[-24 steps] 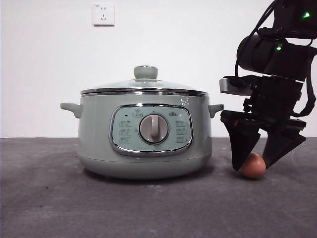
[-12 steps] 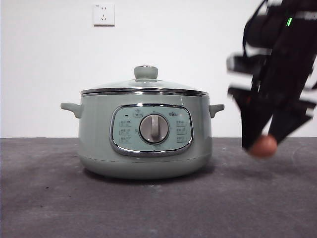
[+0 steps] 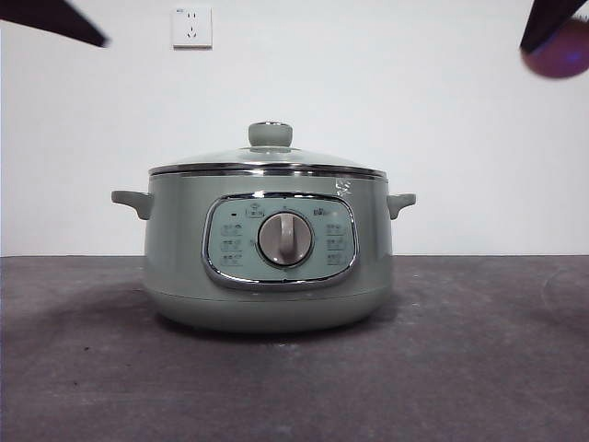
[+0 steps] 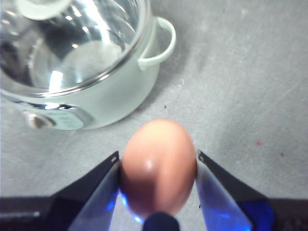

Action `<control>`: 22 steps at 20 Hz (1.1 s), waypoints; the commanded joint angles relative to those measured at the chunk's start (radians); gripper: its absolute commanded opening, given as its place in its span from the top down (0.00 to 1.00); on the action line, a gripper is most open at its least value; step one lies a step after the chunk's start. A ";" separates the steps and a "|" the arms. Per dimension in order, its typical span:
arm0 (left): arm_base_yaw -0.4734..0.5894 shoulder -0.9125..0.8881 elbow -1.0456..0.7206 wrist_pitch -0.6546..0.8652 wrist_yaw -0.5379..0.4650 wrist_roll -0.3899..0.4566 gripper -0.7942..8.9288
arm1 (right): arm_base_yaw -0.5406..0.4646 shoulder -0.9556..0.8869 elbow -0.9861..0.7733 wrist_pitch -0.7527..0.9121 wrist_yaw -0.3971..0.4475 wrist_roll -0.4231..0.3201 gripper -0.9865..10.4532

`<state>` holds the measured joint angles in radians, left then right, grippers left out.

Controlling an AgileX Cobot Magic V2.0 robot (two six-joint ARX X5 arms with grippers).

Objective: Pick up the egg,open the lid,put the egg in the pot,close the lid

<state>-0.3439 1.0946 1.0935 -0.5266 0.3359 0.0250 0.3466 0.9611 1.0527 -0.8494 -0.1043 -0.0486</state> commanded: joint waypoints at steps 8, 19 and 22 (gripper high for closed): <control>-0.142 0.491 0.337 0.078 -0.108 0.003 0.27 | 0.002 -0.111 -0.003 -0.076 -0.027 0.032 0.93; -0.167 0.612 0.354 0.103 -0.171 0.002 0.37 | 0.002 -0.112 -0.003 -0.071 -0.027 0.032 0.93; -0.173 0.613 0.354 0.066 -0.175 0.002 0.49 | 0.002 -0.112 -0.003 -0.071 -0.027 0.032 0.93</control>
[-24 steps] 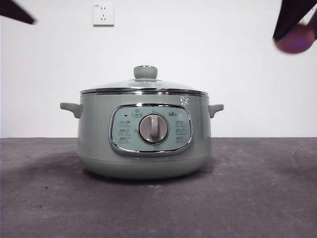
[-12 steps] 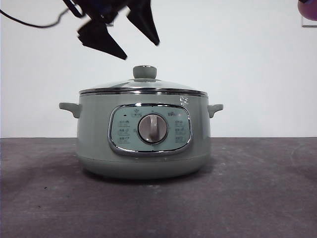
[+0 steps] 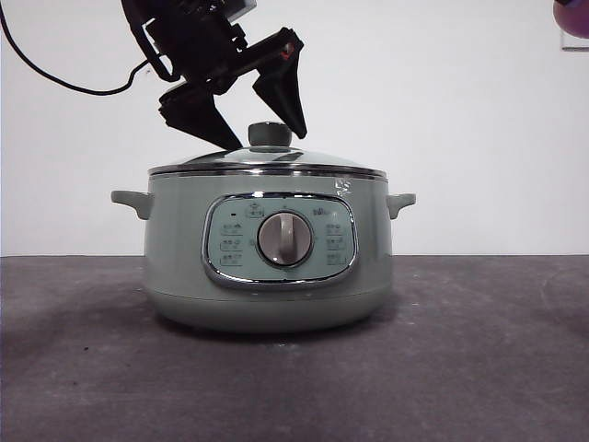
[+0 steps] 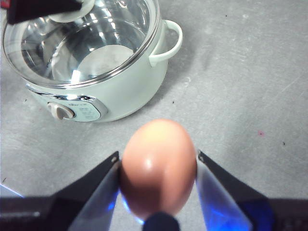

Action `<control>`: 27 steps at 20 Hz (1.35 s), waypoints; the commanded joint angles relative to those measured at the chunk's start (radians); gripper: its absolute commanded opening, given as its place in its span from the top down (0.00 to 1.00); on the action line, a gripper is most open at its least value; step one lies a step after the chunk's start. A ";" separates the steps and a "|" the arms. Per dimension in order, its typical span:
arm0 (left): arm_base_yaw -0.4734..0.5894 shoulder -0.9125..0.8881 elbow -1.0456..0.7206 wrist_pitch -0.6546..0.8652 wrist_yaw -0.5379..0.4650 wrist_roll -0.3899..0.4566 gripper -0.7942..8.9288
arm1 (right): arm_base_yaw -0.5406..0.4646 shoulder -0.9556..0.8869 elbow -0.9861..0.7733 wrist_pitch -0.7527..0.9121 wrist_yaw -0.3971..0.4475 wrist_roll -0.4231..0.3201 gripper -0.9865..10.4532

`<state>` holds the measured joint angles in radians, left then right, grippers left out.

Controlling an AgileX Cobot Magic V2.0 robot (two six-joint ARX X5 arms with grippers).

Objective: Pick up the egg,open the lid,put the egg in the pot,close the lid

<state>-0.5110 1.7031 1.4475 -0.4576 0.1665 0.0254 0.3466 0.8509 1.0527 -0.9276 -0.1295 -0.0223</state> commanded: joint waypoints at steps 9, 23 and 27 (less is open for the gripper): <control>-0.021 0.005 0.000 0.020 -0.004 -0.001 0.93 | 0.002 0.000 -0.003 0.010 -0.001 0.002 0.93; -0.016 -0.216 0.000 -0.031 -0.013 -0.003 0.93 | 0.002 0.050 -0.003 0.086 -0.061 0.008 0.93; -0.010 -0.385 0.000 -0.134 -0.045 0.002 0.93 | 0.038 0.150 0.004 0.245 -0.107 0.033 0.93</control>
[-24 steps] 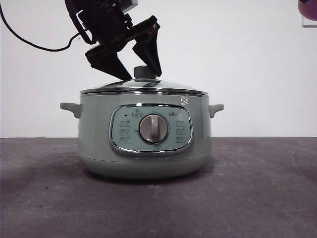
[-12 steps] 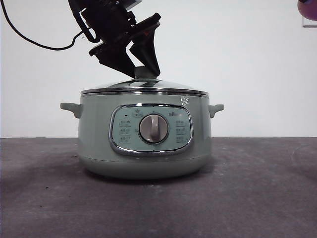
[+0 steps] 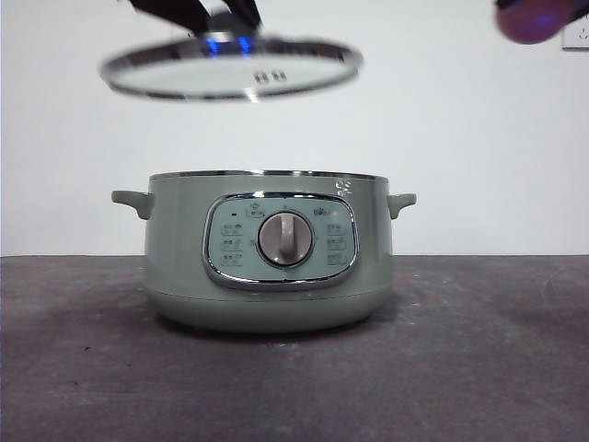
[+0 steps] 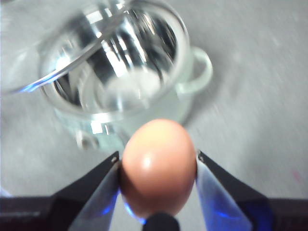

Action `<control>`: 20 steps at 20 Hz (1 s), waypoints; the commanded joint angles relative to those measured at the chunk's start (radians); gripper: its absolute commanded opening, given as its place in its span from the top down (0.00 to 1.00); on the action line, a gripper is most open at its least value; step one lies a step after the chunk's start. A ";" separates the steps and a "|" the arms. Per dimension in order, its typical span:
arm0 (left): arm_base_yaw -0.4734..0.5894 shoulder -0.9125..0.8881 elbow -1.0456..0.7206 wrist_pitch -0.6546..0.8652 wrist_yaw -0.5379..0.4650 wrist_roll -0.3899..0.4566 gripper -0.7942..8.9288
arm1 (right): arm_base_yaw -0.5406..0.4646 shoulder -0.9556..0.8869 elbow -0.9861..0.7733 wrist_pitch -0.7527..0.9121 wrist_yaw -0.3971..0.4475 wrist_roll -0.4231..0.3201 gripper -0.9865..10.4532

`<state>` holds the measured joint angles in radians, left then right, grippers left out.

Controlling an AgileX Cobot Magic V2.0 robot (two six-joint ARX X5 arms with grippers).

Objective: Pick up the egg,open the lid,put the egg in the pot,close the lid

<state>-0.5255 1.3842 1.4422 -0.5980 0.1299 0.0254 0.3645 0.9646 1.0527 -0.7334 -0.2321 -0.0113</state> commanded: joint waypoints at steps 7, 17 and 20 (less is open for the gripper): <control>0.004 -0.342 0.005 -0.212 -0.079 0.002 0.93 | 0.155 0.404 0.214 0.170 0.003 0.010 0.93; 0.004 -0.509 0.005 -0.345 -0.079 -0.024 0.93 | 0.268 0.927 0.508 0.240 0.123 -0.103 0.93; 0.004 -0.515 0.005 -0.348 -0.078 -0.026 0.93 | 0.287 0.985 0.508 0.278 0.171 -0.153 0.93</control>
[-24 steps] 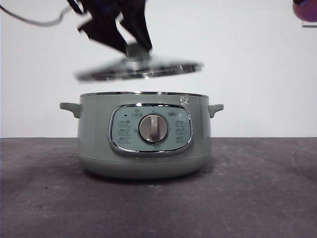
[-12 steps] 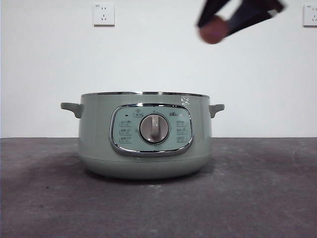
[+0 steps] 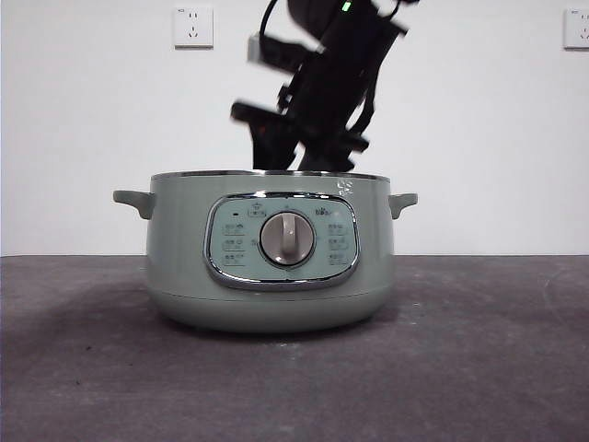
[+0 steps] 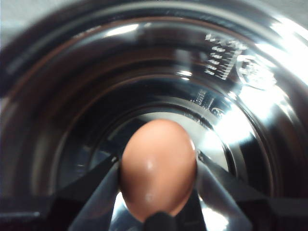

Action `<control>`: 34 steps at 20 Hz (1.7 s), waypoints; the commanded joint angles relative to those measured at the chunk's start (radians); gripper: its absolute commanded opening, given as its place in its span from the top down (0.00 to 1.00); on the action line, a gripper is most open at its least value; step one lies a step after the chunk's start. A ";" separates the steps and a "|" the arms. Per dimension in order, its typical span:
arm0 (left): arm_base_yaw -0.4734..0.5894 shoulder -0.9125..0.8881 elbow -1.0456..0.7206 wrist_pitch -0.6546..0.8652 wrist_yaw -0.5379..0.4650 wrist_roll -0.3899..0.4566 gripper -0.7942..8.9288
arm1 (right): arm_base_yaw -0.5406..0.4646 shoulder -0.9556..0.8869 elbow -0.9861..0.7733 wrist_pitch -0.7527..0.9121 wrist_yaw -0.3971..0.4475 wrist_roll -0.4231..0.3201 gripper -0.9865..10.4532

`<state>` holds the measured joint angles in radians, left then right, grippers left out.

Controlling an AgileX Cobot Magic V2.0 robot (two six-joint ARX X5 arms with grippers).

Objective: Pick up the egg,open the lid,put the egg in the pot,close the lid

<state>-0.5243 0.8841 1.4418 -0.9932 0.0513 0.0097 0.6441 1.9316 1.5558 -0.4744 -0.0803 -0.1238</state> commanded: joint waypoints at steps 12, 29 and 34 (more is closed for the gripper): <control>0.002 -0.015 0.006 0.021 0.002 -0.010 0.93 | 0.013 0.104 0.005 -0.010 0.060 -0.068 0.93; 0.002 0.164 0.006 0.121 0.004 0.018 0.93 | -0.008 -0.508 0.005 -0.361 0.293 0.103 0.50; 0.002 0.345 0.006 0.248 0.040 0.018 0.93 | -0.008 -0.777 0.005 -0.425 0.293 0.127 0.50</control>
<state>-0.5243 1.2366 1.4414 -0.7925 0.0814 0.0158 0.6346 1.1587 1.5578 -0.8993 0.2100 -0.0128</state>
